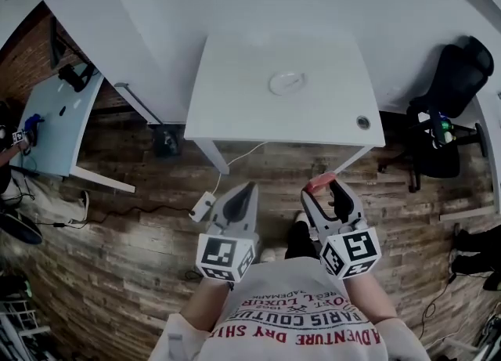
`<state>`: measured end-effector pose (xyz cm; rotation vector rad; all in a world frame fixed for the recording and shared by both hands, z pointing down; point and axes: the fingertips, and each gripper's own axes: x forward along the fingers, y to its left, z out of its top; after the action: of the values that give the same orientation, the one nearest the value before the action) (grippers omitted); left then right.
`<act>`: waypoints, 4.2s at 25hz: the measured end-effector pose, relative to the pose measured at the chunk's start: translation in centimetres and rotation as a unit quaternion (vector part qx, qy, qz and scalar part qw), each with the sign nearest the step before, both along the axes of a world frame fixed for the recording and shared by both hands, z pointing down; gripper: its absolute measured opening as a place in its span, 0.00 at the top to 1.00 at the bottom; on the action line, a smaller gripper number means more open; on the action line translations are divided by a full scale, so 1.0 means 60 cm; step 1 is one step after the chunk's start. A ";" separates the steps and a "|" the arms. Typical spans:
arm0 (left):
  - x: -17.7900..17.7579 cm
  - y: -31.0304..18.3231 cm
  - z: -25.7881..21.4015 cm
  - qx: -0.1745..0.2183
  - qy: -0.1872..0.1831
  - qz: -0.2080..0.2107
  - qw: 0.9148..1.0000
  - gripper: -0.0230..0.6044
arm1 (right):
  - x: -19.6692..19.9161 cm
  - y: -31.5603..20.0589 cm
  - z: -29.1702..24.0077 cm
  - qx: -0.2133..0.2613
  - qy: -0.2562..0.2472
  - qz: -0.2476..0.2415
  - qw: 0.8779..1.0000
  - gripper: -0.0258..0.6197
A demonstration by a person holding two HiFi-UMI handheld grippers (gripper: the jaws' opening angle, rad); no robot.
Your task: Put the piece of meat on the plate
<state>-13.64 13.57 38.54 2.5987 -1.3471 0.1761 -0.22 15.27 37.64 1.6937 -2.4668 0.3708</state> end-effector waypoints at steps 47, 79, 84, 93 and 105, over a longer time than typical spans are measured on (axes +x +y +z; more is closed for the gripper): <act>0.143 -0.701 0.074 -0.076 -0.020 -0.030 0.996 0.95 | 0.109 -0.729 0.130 -0.132 0.044 -0.071 0.988 0.53; 0.122 -0.755 0.260 -0.195 -0.030 0.010 0.980 0.95 | 0.060 -0.792 0.433 -0.380 0.187 -0.104 0.900 0.53; 0.111 -0.757 0.259 -0.195 -0.034 0.004 0.980 0.95 | 0.060 -0.792 0.435 -0.384 0.189 -0.112 0.897 0.53; 0.117 -0.753 0.248 -0.185 -0.040 0.009 0.982 0.95 | 0.062 -0.794 0.435 -0.364 0.165 -0.084 0.913 0.53; 0.140 -0.743 0.203 -0.148 -0.051 0.022 0.987 0.95 | 0.088 -0.791 0.341 -0.291 0.149 -0.040 0.944 0.62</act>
<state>-5.22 -30.99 50.75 2.3988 -1.1917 0.4839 5.08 -32.17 58.10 1.2857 -1.9386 0.6928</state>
